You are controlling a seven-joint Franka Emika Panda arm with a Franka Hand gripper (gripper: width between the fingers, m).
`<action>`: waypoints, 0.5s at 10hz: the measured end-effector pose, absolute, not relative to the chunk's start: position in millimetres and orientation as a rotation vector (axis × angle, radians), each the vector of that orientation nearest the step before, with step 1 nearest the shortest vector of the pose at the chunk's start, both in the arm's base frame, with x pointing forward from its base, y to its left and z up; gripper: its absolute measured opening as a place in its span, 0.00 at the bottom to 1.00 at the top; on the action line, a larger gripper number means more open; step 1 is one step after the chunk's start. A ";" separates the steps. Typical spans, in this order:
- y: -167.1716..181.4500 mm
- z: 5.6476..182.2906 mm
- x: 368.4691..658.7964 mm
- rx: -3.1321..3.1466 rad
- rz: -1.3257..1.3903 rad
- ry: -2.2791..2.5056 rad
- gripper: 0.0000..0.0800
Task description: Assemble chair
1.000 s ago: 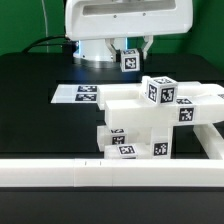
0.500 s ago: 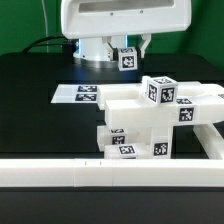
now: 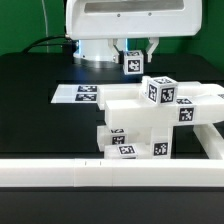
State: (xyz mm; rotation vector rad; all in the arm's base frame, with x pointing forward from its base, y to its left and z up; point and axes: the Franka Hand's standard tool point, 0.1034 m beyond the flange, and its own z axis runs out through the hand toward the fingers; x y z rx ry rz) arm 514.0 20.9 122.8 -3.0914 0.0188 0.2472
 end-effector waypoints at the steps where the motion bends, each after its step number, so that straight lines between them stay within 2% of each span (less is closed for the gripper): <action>1: 20.8 123.2 514.7 -3.091 0.245 0.019 0.36; 3: 23.5 135.8 538.0 -3.098 0.201 -0.008 0.36; 5: 24.7 136.9 548.6 -3.102 0.188 -0.051 0.36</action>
Offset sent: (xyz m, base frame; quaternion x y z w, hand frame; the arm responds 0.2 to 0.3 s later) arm 0.0538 0.0111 0.0173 -0.0142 -0.0017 -0.0984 0.9950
